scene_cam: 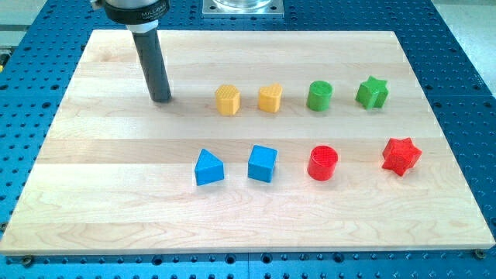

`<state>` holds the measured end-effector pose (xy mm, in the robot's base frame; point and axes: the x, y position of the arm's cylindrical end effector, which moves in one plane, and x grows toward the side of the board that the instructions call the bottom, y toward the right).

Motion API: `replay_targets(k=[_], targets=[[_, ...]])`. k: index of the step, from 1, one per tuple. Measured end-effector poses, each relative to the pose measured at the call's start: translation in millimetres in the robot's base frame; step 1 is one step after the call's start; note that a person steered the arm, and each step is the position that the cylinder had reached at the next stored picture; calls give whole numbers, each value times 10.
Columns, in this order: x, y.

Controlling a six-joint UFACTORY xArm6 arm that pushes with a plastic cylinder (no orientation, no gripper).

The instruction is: Place heart at the top left corner of the board

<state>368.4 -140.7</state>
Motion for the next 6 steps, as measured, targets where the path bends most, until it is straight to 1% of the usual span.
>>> replay_targets(k=[2, 3, 4, 5, 6], targets=[[13, 36], [26, 244], [-327, 867], [-701, 1976], [-861, 2577]])
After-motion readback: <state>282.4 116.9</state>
